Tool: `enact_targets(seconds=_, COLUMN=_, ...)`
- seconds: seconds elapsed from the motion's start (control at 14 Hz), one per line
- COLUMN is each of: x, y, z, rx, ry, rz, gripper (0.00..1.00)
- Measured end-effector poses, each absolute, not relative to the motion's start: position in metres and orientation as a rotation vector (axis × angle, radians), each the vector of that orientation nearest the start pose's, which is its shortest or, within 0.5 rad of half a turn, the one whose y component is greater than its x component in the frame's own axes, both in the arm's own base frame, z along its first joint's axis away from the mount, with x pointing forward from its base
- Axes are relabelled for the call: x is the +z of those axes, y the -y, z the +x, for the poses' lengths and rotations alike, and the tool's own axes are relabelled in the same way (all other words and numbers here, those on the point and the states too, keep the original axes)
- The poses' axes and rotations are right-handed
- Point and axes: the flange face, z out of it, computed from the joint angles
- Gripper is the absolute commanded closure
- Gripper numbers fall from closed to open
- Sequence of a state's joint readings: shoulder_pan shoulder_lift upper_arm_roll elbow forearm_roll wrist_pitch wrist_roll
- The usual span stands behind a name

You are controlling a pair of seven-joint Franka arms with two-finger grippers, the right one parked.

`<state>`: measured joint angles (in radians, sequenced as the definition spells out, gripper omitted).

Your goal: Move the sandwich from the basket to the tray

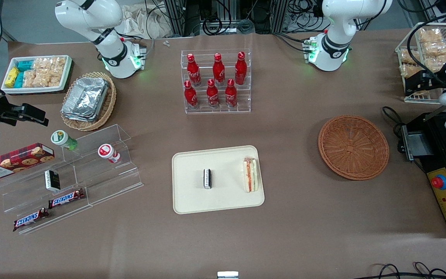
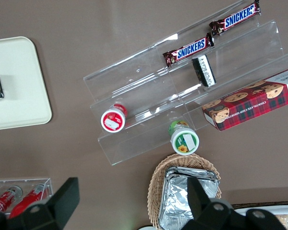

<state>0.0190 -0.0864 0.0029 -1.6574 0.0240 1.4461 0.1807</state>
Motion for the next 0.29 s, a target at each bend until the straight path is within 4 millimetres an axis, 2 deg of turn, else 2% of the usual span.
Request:
enact_targets(seconds=0.14, x=0.615, y=0.000, z=0.520, rx=0.206, ry=-0.282, rz=-3.135, gripper=0.00)
enact_targets(seconds=0.29, x=0.614, y=0.004, z=0.530, rx=0.195, ry=-0.288, rz=-3.130, gripper=0.00)
